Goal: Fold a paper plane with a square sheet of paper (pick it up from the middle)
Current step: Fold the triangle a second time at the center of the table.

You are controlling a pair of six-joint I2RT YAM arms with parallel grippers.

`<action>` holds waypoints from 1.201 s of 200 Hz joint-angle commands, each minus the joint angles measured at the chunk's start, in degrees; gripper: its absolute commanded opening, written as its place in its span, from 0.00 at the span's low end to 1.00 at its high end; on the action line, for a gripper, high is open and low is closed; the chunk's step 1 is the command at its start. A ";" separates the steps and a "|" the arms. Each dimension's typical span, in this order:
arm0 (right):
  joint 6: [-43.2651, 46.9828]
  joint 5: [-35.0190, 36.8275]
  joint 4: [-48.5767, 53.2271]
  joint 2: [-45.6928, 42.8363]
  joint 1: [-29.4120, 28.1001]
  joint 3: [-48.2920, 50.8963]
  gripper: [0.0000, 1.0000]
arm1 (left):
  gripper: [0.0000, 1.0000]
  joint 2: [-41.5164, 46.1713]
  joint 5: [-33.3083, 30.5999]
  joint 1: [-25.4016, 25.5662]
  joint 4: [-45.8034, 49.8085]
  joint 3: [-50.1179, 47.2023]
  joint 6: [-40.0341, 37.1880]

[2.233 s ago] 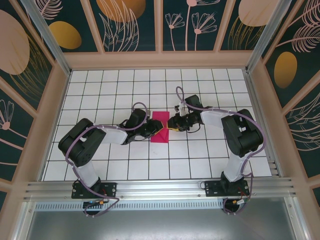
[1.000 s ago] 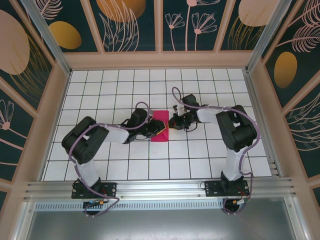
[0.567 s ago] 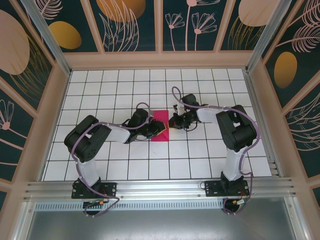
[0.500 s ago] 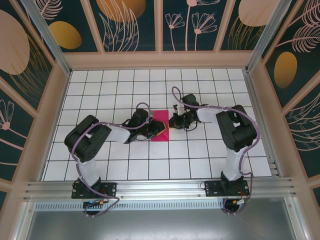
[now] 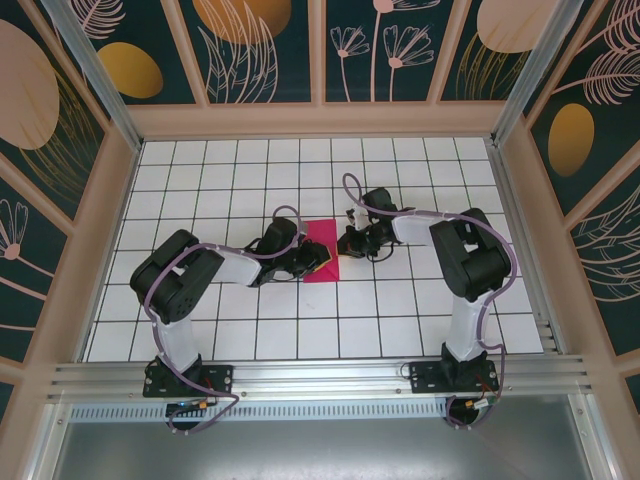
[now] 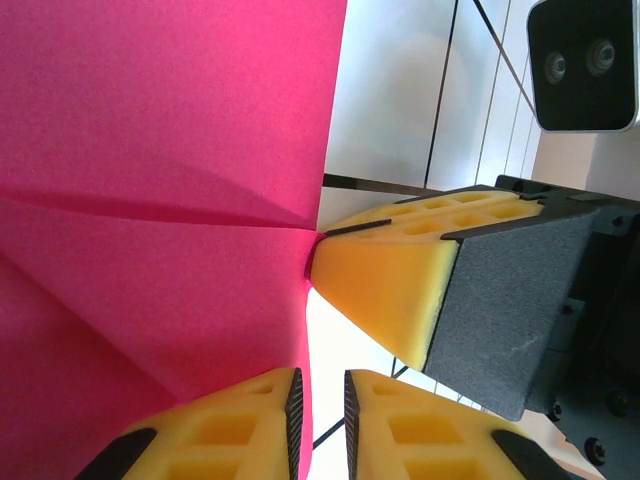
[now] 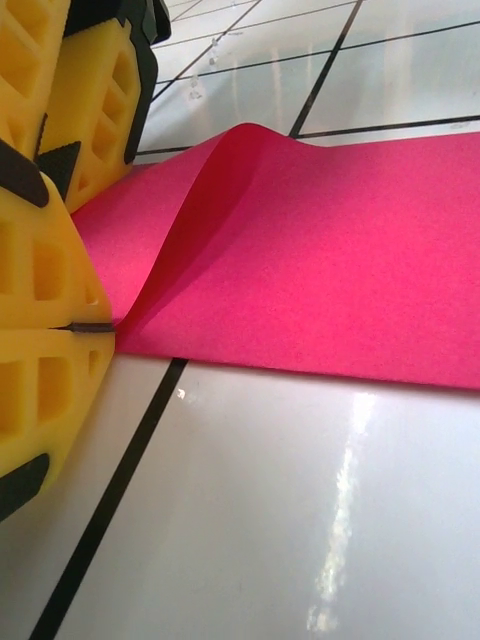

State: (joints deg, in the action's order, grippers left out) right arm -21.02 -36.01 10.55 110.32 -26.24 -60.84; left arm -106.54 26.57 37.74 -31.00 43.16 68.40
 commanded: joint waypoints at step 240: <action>3.21 2.41 -0.73 -1.33 0.28 -1.89 0.00 | 0.22 -0.33 -0.57 0.25 3.31 3.07 -3.70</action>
State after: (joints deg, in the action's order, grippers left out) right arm -18.48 -34.50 10.85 110.54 -26.20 -61.69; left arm -106.04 26.52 37.74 -28.93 45.01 66.19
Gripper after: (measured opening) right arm 0.052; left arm 0.216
